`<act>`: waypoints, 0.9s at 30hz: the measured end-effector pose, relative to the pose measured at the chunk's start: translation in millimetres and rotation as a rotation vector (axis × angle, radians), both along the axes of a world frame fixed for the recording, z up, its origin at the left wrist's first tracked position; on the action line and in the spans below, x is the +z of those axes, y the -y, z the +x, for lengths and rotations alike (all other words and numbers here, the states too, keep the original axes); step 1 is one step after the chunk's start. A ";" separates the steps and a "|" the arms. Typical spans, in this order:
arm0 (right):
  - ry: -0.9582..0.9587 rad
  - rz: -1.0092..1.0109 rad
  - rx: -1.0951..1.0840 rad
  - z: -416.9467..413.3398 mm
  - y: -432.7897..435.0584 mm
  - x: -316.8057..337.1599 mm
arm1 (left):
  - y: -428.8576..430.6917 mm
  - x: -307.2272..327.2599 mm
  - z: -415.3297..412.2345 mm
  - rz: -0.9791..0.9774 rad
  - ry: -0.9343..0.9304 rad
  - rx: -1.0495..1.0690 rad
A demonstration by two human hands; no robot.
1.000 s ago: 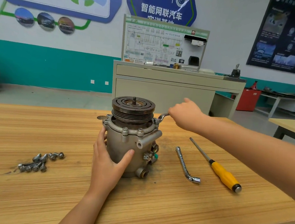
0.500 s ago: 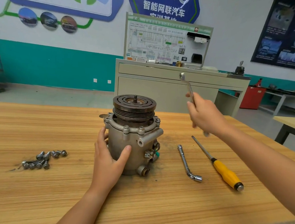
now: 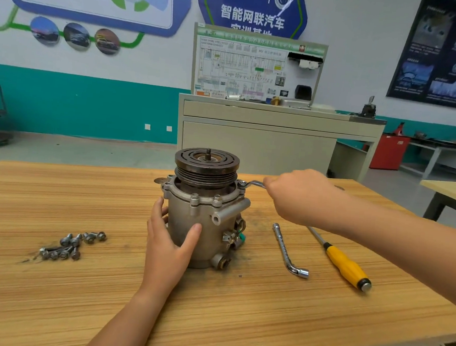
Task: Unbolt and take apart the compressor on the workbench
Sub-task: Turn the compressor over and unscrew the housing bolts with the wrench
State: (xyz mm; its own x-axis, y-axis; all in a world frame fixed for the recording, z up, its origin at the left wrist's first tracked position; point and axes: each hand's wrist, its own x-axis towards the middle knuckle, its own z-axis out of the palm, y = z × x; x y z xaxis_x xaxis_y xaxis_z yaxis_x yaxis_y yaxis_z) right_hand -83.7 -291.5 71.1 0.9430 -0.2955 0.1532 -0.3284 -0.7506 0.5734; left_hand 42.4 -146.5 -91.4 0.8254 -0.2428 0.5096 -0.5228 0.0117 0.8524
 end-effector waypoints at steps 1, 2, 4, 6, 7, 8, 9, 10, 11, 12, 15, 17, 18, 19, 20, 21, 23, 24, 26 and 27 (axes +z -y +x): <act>-0.034 -0.048 0.005 1.1 -2.7 1.9 | -0.2 0.2 -0.2 0.001 0.000 -0.001; -0.062 -0.088 0.016 1.3 -3.6 3.0 | -0.2 0.1 -0.6 0.002 -0.003 -0.002; -0.088 -0.129 0.055 -0.6 0.3 4.8 | -0.6 -0.7 -1.0 0.001 -0.005 -0.003; -0.094 -0.124 0.096 -2.4 13.1 7.6 | -1.0 -1.3 0.0 -0.002 -0.002 -0.003; -0.105 -0.119 0.111 -2.0 21.6 9.5 | -0.7 -1.4 0.8 -0.001 0.000 -0.003; -0.122 -0.117 0.122 0.0 30.0 11.6 | 0.0 -1.6 1.5 0.001 -0.001 -0.004; -0.135 -0.117 0.132 3.6 38.0 13.6 | 0.6 -2.1 1.6 0.003 -0.005 -0.004; -0.134 -0.121 0.141 9.9 46.0 15.2 | 1.2 -2.3 1.8 0.002 -0.005 -0.001; -0.108 -0.122 0.154 19.1 54.6 15.5 | 1.5 -2.2 1.8 0.001 -0.001 0.001; -0.061 -0.114 0.171 29.3 62.7 13.2 | 1.6 -1.7 1.5 0.002 0.005 0.000; 0.096 -0.060 0.241 60.7 73.7 -6.9 | 1.6 -1.5 1.5 0.006 0.001 -0.010; 0.220 0.033 0.294 80.1 73.7 -26.5 | 1.4 -0.8 0.1 0.001 0.006 -0.008; 0.255 0.068 0.305 88.5 72.1 -32.1 | 1.4 0.5 -0.3 -0.002 0.011 -0.005; 0.271 0.080 0.310 94.5 70.1 -34.4 | 1.3 1.4 -0.5 -0.003 0.011 -0.004; 0.277 0.071 0.314 97.1 67.8 -34.0 | 1.0 1.7 -0.7 -0.005 0.004 -0.006; 0.298 0.065 0.321 95.3 66.5 -31.8 | 0.6 1.8 -1.0 -0.006 -0.002 -0.011; 0.398 0.057 0.347 81.7 68.7 -25.7 | -0.8 2.3 -0.8 -0.006 -0.003 -0.016; 0.460 0.053 0.375 70.9 71.0 -23.7 | -1.0 2.6 -0.4 -0.004 -0.002 -0.012; 0.532 0.047 0.412 43.1 72.3 -23.3 | -0.3 2.2 -0.1 0.000 -0.001 -0.004; 0.508 0.034 0.408 28.2 71.4 -24.9 | 0.0 2.2 -0.5 0.001 -0.002 -0.003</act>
